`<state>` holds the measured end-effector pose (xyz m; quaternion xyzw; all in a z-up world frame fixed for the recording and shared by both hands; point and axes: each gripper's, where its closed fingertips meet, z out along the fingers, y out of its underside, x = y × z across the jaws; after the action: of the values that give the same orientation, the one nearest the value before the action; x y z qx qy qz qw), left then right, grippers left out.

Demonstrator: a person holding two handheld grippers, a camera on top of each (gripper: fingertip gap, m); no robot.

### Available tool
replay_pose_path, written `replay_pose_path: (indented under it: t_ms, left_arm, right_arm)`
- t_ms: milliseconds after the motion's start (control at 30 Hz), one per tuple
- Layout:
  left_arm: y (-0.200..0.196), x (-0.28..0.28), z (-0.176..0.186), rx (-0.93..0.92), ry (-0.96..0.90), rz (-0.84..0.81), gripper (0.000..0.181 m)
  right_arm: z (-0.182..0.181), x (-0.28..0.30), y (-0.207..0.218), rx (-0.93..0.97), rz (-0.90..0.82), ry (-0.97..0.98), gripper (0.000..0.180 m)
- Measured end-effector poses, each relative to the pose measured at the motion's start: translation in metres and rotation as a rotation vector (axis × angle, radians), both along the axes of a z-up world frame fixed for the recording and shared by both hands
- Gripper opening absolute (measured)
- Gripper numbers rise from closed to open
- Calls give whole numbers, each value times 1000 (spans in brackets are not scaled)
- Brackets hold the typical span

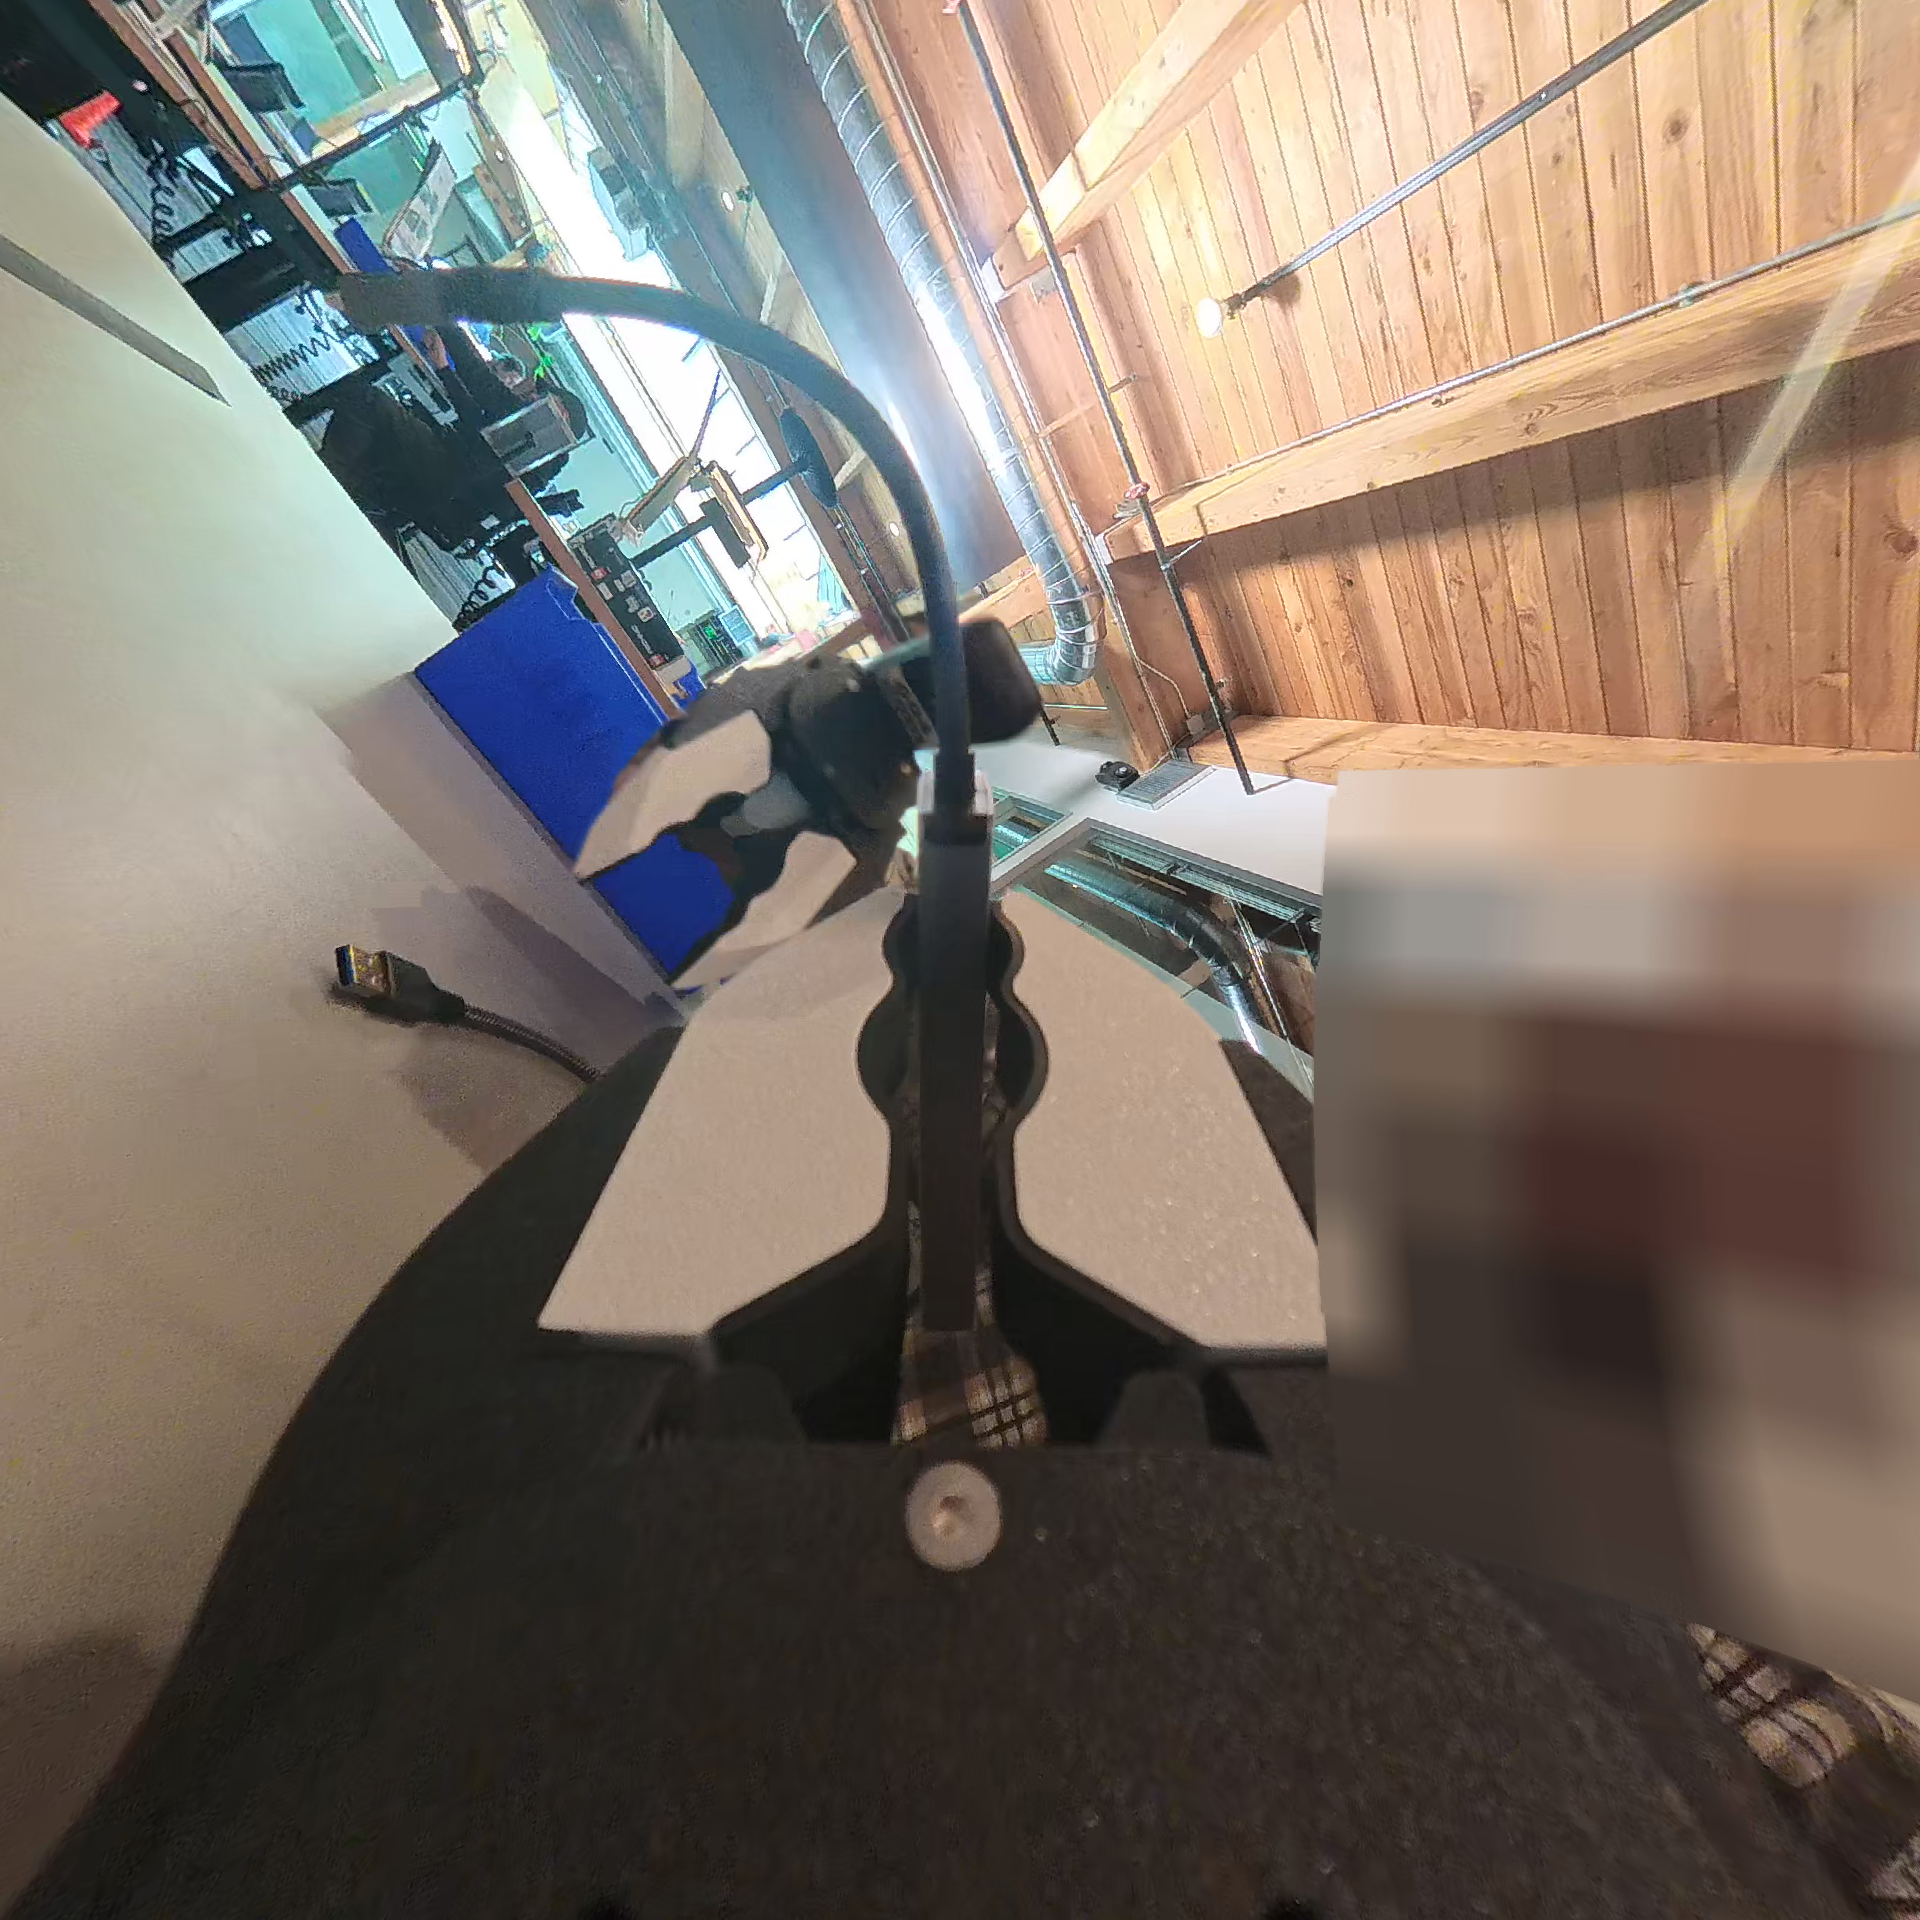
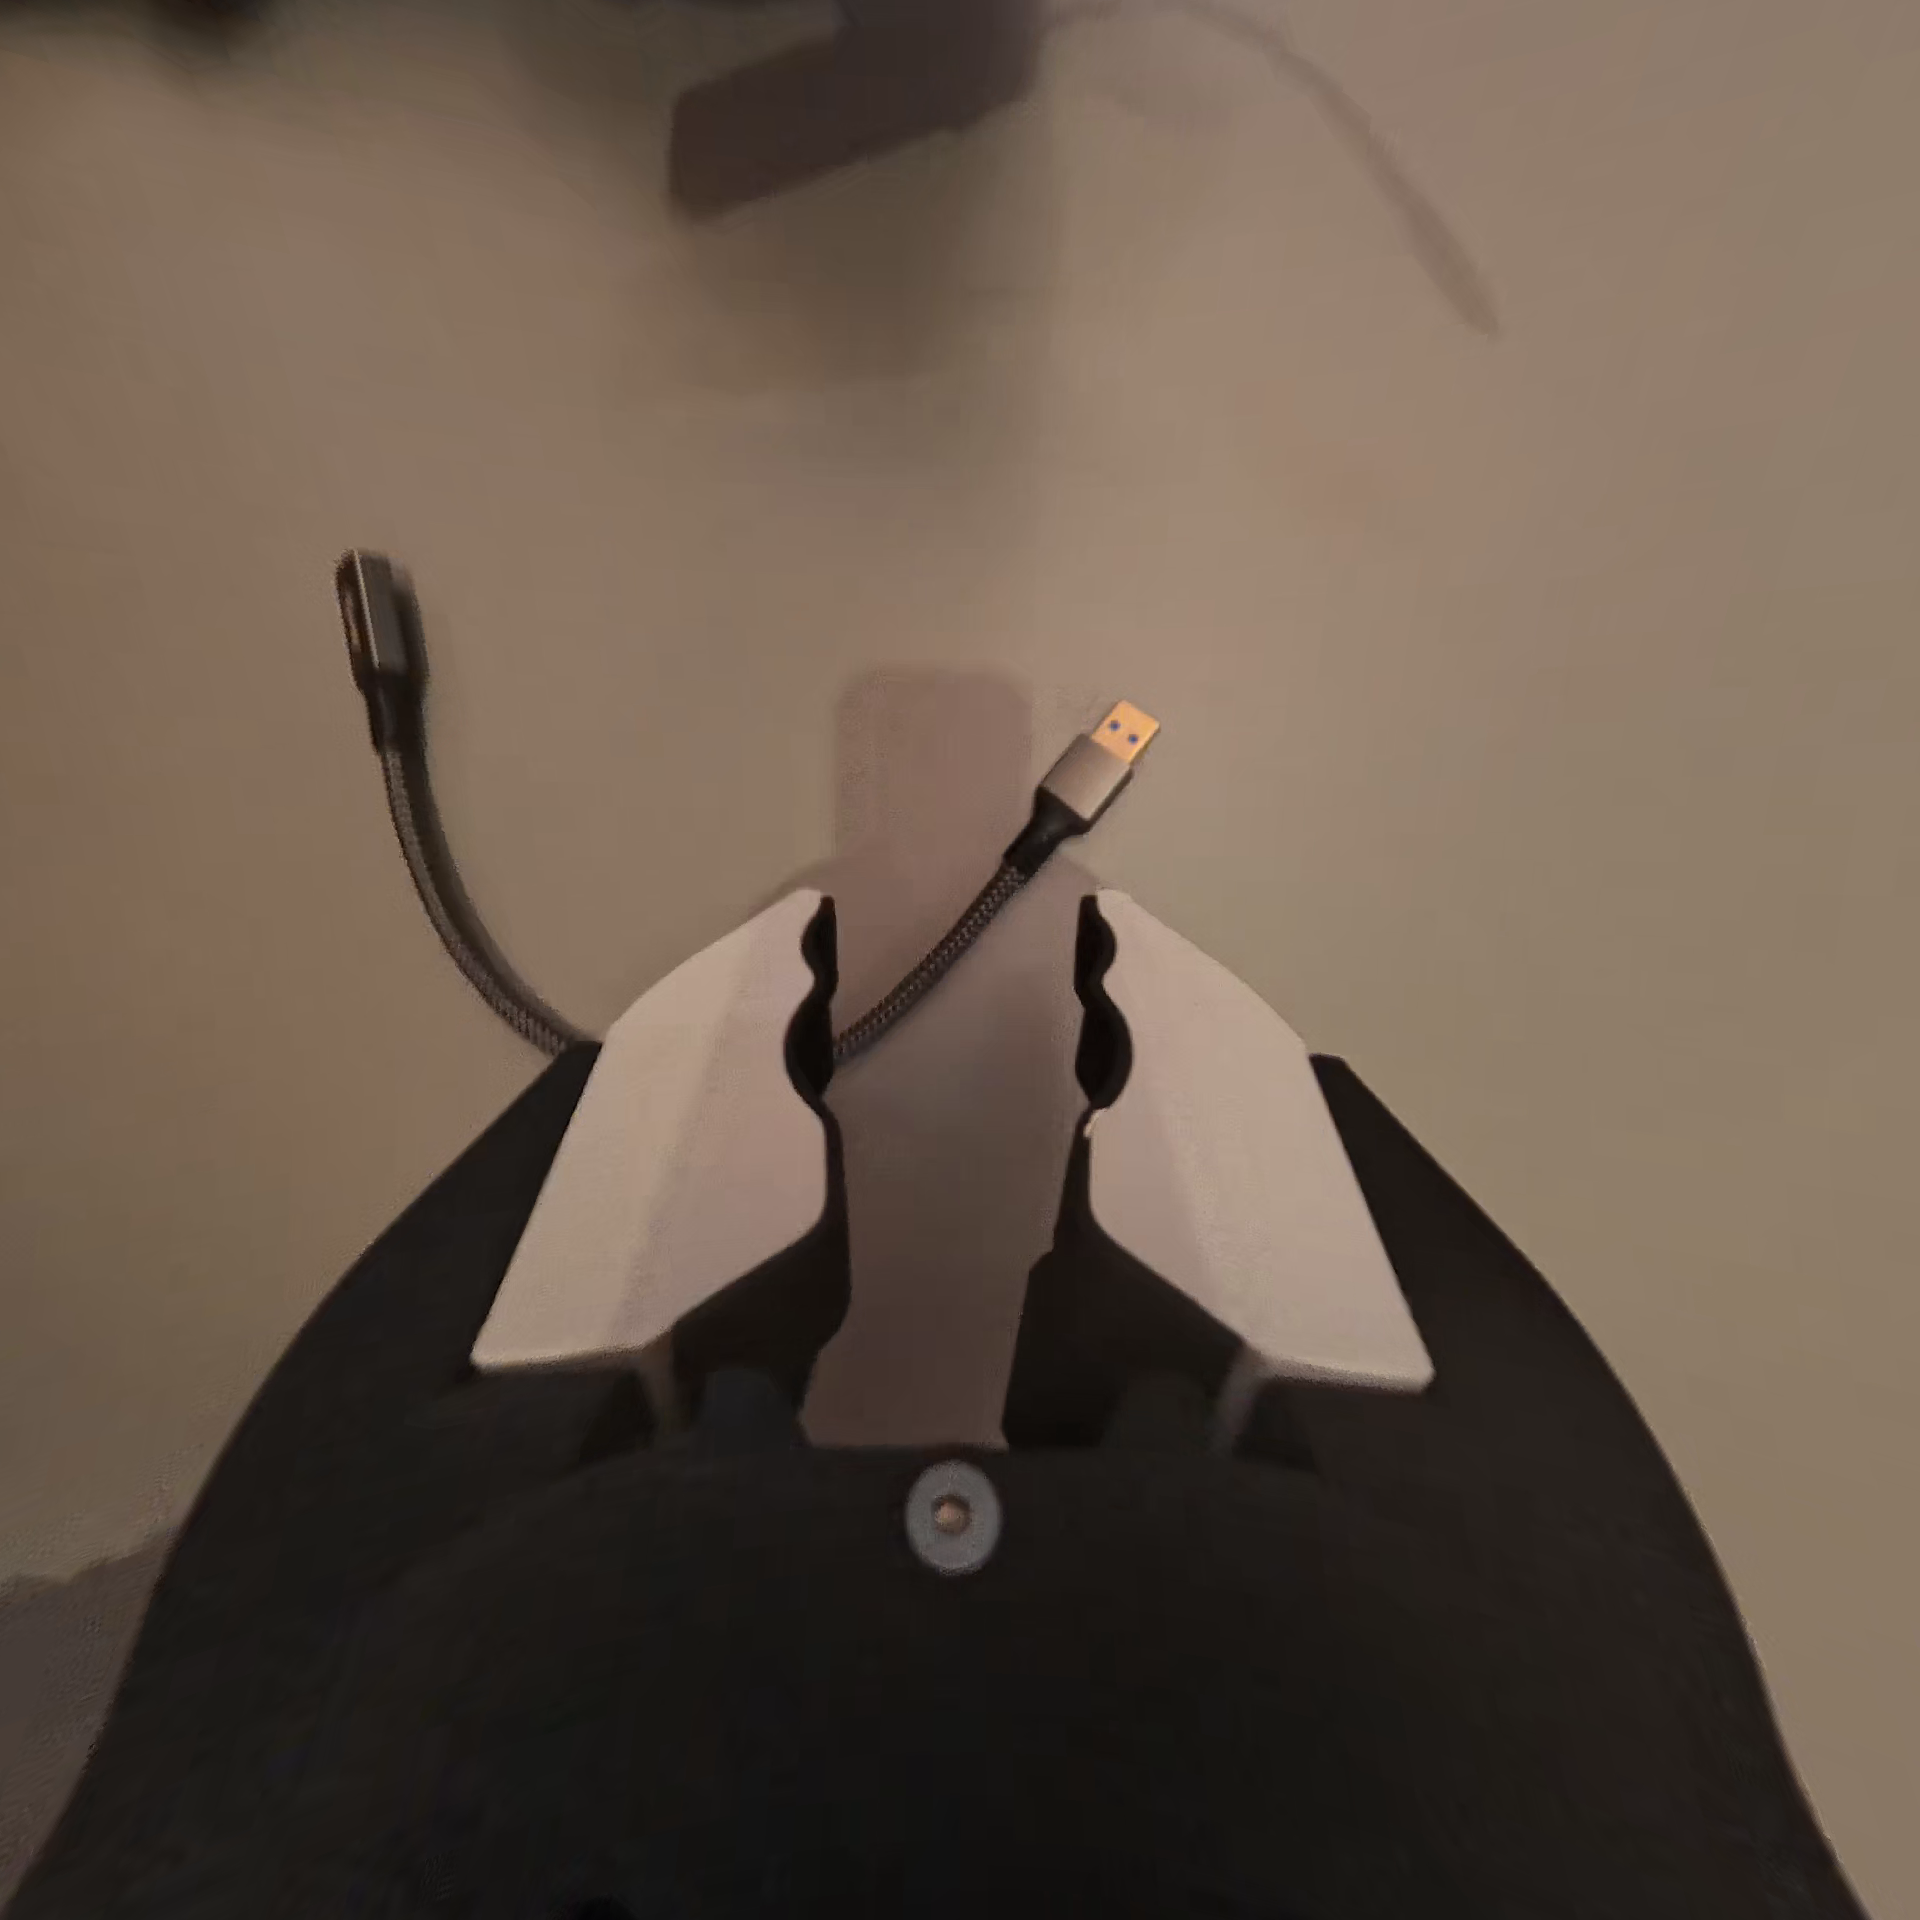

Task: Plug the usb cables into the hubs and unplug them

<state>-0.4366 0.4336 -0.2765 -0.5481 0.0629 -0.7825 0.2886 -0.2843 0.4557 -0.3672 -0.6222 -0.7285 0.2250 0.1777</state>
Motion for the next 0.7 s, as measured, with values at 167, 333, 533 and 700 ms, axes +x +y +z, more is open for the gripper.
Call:
replay_pose_path:
  t_ms: [167, 333, 533, 700]
  left_arm:
    - [1, -2, -1, -2, 4, 11, 12]
    - [4, -6, -2, -6, 5, 30, 11]
    - [5, -8, -2, -7, 11, 40, 11]
    - [5, -9, -2, -9, 8, 46, 11]
  right_arm:
    - [3, 18, -29, 225, 235, -108, 41]
    - [-8, 18, -79, 265, 406, -198, 36]
    - [-42, 17, -120, 176, 518, -273, 25]
    - [-58, 12, -126, 124, 490, -283, 5]
